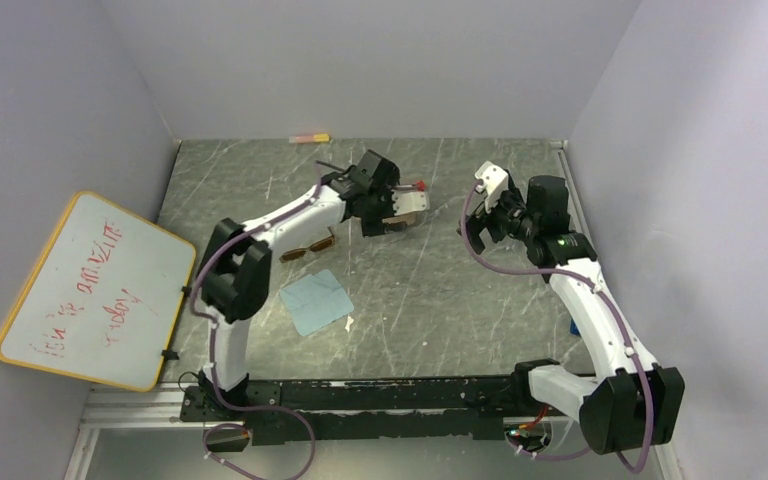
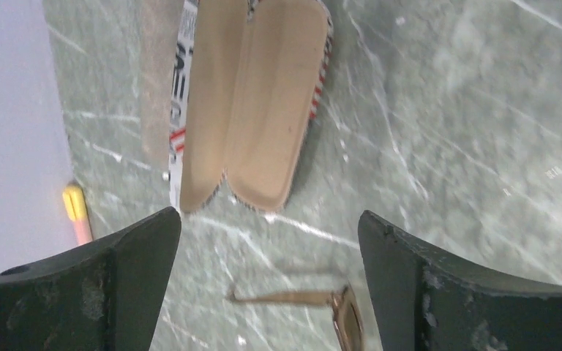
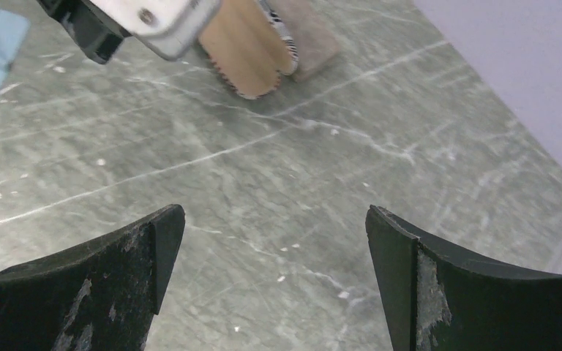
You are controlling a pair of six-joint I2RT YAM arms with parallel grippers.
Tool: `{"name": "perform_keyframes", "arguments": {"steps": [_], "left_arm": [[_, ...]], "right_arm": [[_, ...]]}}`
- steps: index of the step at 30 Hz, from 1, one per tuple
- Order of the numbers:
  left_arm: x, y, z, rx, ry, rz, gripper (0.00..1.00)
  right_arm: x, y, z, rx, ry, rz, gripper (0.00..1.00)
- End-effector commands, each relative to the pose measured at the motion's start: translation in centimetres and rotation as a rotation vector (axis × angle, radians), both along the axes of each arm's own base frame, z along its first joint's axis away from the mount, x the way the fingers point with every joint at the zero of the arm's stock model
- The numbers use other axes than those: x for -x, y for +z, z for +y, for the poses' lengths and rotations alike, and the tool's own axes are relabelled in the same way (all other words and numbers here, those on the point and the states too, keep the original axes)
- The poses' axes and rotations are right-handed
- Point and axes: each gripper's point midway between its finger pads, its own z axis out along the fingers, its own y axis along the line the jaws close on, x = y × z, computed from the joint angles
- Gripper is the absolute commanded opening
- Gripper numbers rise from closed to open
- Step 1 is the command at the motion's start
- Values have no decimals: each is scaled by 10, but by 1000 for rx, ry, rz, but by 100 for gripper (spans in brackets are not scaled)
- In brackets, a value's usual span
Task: Organize the sunglasses
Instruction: Adjust the sunglasses case at the center of the board.
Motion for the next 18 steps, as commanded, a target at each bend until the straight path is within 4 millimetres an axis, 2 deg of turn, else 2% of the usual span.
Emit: {"name": "perform_keyframes", "arguments": {"steps": [1, 3, 4, 5, 10, 11, 12, 14, 16, 18], "left_arm": [[20, 66, 17, 108, 55, -95, 96], [31, 75, 35, 126, 94, -99, 96], [39, 70, 46, 128, 117, -84, 96], [45, 74, 57, 145, 141, -86, 96], [60, 93, 127, 245, 306, -112, 96], [62, 87, 142, 256, 336, -96, 96], [67, 92, 157, 279, 362, -104, 96], [74, 88, 181, 303, 421, -109, 96], [83, 82, 200, 320, 469, -104, 96], [92, 73, 210, 331, 495, -88, 96]], "right_arm": [[7, 17, 35, -54, 188, 14, 100], [8, 16, 54, -51, 263, 32, 100], [8, 18, 66, -46, 303, 31, 100], [8, 17, 78, -34, 335, 34, 100], [17, 16, 153, -25, 505, 58, 100], [15, 15, 165, -29, 520, 71, 100], [19, 14, 183, -37, 549, 93, 99], [18, 7, 210, -43, 574, 130, 96], [15, -3, 235, -62, 587, 179, 92], [9, -22, 257, -79, 581, 246, 90]]}}
